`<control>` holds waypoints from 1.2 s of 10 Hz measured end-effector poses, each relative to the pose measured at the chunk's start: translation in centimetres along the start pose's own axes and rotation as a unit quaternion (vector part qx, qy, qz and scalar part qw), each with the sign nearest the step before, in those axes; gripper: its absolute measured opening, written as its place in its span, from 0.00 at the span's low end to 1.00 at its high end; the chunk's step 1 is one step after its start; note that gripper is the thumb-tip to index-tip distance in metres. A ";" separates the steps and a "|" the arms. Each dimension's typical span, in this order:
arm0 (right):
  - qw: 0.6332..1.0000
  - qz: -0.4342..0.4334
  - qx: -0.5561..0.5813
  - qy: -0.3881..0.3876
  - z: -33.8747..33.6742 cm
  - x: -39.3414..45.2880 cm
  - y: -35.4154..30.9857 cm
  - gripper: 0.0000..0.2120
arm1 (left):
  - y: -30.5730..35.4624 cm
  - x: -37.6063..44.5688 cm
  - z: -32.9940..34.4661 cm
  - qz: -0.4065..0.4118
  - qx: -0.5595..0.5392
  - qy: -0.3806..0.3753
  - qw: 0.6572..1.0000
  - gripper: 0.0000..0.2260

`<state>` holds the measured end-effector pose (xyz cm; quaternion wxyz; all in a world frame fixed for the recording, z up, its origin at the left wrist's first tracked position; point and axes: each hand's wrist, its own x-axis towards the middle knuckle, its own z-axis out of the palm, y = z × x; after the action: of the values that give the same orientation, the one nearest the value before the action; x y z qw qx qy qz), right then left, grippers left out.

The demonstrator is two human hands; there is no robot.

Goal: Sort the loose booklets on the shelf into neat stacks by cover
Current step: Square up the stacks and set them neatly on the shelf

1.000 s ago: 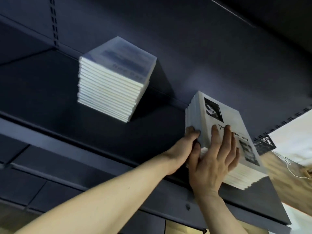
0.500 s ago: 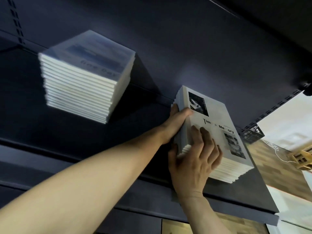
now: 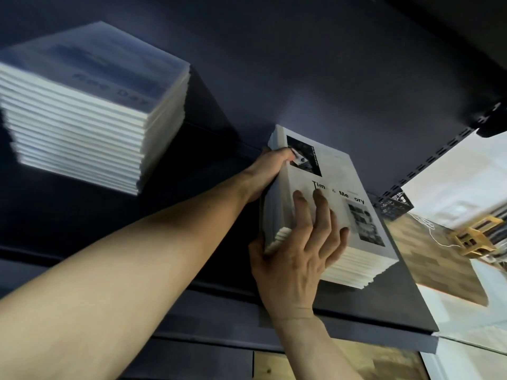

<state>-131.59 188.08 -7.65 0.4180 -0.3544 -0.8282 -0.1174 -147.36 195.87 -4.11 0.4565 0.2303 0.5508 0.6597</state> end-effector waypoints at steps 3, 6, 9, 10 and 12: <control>1.000 0.004 0.010 -0.004 -0.2 0.0 0.1 0.45 | 1.6 -0.6 -0.6 0.029 0.025 -0.010 0.999 0.23; 1.000 0.009 0.021 -0.012 -0.2 -0.1 0.0 0.45 | 1.7 -0.2 0.1 0.026 0.061 0.012 0.998 0.11; 1.000 0.004 0.016 -0.002 0.1 -0.1 0.1 0.47 | 1.9 -0.6 -0.2 0.029 0.063 0.012 0.998 0.07; 1.000 0.004 0.018 -0.003 -0.1 -0.1 0.0 0.46 | 2.3 -1.1 0.1 0.019 0.069 0.038 0.997 0.09; 1.000 0.003 0.014 0.000 0.1 -0.2 0.2 0.47 | 2.2 -1.1 0.6 0.002 0.028 0.062 0.998 0.11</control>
<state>-131.44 188.20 -7.92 0.4234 -0.3509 -0.8286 -0.1052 -147.08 195.29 -1.62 0.4131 0.2032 0.5960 0.6580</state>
